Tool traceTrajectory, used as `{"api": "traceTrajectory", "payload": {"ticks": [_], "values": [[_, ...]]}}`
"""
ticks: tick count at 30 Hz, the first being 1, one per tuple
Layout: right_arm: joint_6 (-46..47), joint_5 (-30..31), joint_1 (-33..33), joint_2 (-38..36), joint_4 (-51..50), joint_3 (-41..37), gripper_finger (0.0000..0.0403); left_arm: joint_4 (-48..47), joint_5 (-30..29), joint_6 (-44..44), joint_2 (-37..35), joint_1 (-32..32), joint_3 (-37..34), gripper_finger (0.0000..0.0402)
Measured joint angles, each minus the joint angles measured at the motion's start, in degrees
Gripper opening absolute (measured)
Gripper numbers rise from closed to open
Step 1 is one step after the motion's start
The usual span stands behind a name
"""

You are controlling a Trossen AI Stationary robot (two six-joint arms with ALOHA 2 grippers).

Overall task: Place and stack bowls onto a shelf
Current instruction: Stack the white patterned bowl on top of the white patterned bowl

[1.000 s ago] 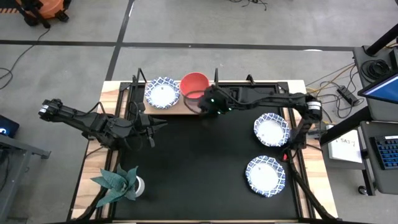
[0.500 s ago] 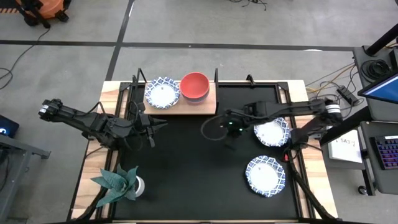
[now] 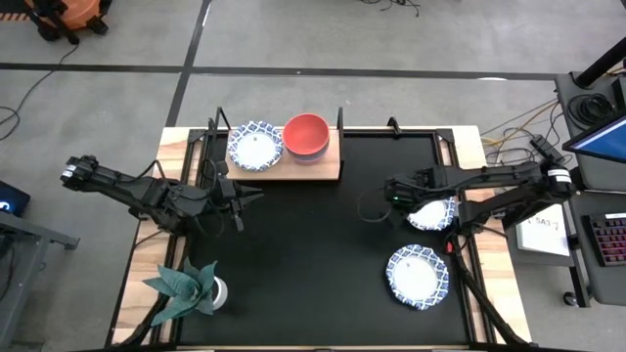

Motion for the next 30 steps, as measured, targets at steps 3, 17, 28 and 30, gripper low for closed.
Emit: {"api": "traceTrajectory", "payload": {"ticks": [3,17,28,30], "values": [[1.4,0.2,-0.4,0.4,-1.2,-2.1,0.0099,0.1,0.0,-0.2,0.0,0.0,0.0,0.0037],[1.5,5.7,-0.6,9.1,0.1,-4.8,0.0174,0.1,0.0,-1.1,0.0,0.0,0.0,0.0037],[1.0,5.5,-0.5,11.8,2.4,-4.8,0.0021,1.2,0.0,-1.3,0.0,0.0,0.0,0.0037],[1.0,4.1,-0.5,10.6,2.2,-4.4,0.0018,2.2,0.0,-1.8,0.0,0.0,0.0,0.0037]]}}
